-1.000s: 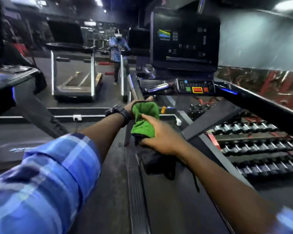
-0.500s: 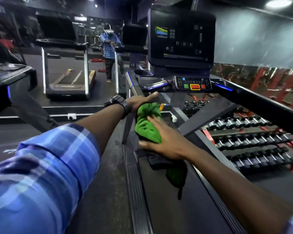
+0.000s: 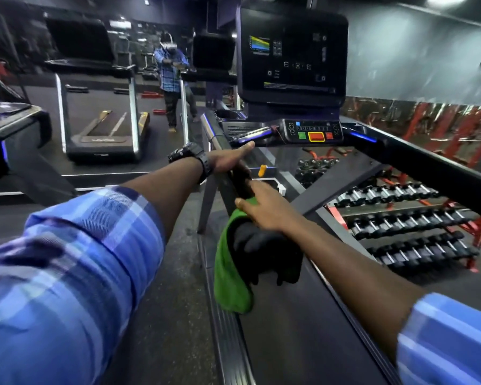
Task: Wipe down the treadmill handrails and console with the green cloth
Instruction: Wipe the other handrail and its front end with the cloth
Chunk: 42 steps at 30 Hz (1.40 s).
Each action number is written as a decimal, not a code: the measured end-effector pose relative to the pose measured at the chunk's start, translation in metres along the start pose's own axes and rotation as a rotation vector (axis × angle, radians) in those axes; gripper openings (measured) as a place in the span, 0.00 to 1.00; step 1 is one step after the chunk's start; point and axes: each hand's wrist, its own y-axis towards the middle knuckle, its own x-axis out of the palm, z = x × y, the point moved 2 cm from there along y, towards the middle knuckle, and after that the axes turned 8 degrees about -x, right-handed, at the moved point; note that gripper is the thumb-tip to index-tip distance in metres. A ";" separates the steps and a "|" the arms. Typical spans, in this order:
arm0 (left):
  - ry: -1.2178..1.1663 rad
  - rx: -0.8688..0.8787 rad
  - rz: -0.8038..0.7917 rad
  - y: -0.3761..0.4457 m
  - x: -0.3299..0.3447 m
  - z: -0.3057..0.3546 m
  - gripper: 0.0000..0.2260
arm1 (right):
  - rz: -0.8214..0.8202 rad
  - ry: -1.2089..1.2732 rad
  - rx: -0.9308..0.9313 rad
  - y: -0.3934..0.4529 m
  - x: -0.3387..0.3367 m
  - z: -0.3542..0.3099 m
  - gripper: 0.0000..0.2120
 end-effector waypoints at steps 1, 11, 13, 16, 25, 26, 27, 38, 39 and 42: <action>0.012 0.002 0.028 0.001 -0.001 0.000 0.50 | 0.052 0.005 0.070 0.009 0.001 -0.001 0.30; 0.109 0.040 0.097 0.005 0.001 -0.008 0.40 | -0.098 -0.225 0.402 -0.038 -0.006 -0.026 0.55; 0.127 0.050 0.110 0.004 0.002 -0.007 0.39 | -0.153 -0.216 0.430 -0.053 -0.007 -0.025 0.55; 0.175 0.046 0.155 0.007 0.003 -0.009 0.40 | -0.201 -0.257 0.454 -0.065 -0.012 -0.033 0.54; 0.230 0.088 0.217 0.004 0.014 -0.015 0.34 | -0.104 -0.152 0.470 0.040 0.015 -0.005 0.51; 0.254 0.089 0.232 0.002 0.016 -0.014 0.32 | -0.095 -0.164 0.496 0.031 0.007 -0.021 0.47; 0.275 0.090 0.243 0.000 0.020 -0.012 0.31 | -0.098 -0.189 0.501 0.020 -0.002 -0.037 0.42; 0.507 0.146 0.288 -0.004 0.036 -0.008 0.27 | -0.134 -0.418 0.477 -0.088 -0.004 -0.075 0.54; 0.512 0.146 0.291 -0.005 0.037 -0.008 0.27 | -0.130 -0.434 0.453 -0.096 -0.002 -0.076 0.53; 0.447 0.138 0.277 -0.011 0.036 -0.006 0.27 | -0.108 -0.443 0.425 -0.086 0.000 -0.070 0.52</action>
